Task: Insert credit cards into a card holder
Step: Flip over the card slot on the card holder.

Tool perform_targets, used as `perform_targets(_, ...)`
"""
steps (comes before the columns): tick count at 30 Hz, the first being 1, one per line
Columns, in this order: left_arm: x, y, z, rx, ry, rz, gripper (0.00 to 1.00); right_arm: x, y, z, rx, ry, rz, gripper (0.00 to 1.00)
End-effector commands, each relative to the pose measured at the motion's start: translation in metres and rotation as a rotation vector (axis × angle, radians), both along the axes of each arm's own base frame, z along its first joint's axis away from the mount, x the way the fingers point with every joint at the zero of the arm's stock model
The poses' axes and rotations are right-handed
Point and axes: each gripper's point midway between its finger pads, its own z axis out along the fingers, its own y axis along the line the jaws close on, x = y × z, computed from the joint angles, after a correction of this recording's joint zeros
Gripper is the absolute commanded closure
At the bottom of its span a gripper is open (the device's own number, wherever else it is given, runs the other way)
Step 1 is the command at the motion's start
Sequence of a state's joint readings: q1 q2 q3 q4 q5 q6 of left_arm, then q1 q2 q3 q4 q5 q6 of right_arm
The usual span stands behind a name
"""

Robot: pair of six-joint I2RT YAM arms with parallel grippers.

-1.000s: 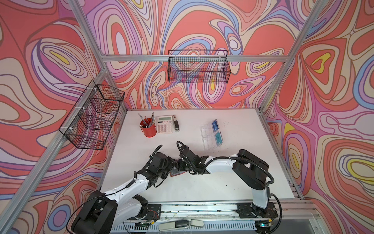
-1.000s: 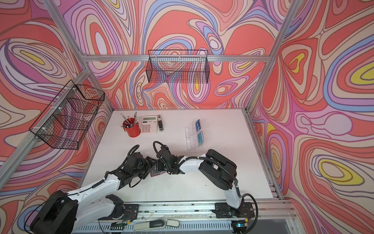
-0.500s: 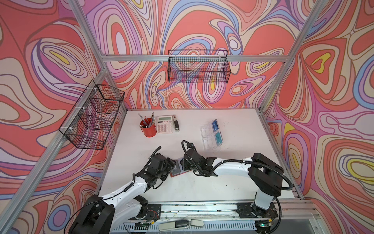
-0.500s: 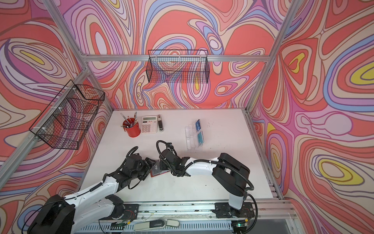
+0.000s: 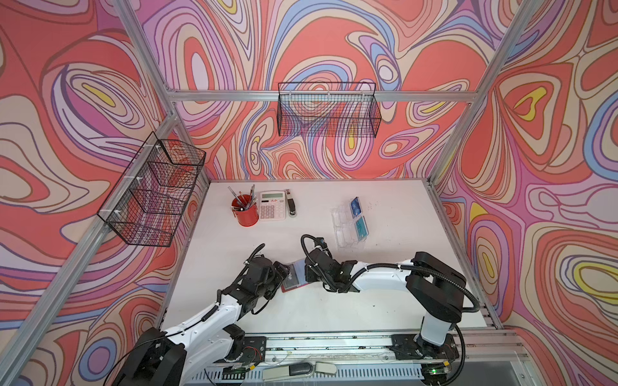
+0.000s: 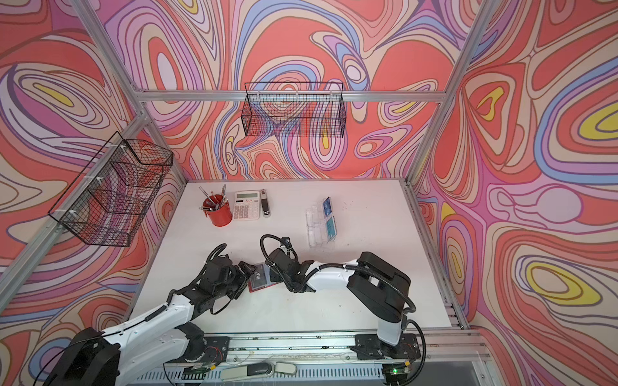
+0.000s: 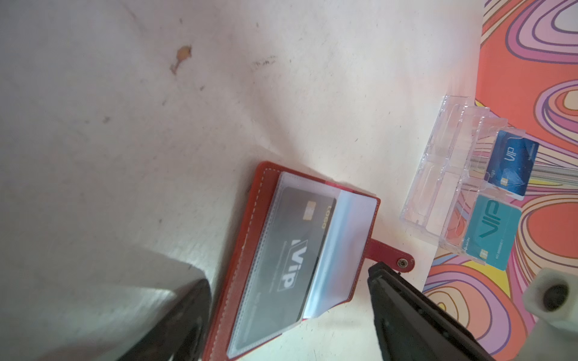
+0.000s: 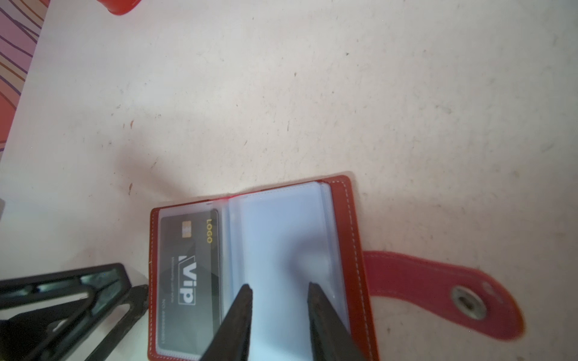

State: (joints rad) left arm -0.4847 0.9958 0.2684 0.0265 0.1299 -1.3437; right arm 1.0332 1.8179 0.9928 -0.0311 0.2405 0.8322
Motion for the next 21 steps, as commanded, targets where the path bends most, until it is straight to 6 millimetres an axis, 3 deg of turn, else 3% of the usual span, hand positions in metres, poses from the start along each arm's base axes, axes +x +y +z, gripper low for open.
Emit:
perform_targets(1,-0.008,0.007,-0.011,0.024,0.041,0.025,0.17,0.001,-0.013,-0.018,-0.056,0.013,-0.04,0.68)
perform_targets(14,-0.008,0.008,-0.01,0.022,0.035,0.026,0.17,0.002,-0.012,-0.035,-0.092,0.036,-0.038,0.67)
perform_targets(21,-0.008,0.008,-0.01,0.022,0.034,0.025,0.17,0.004,-0.022,-0.029,-0.123,0.012,-0.067,0.67)
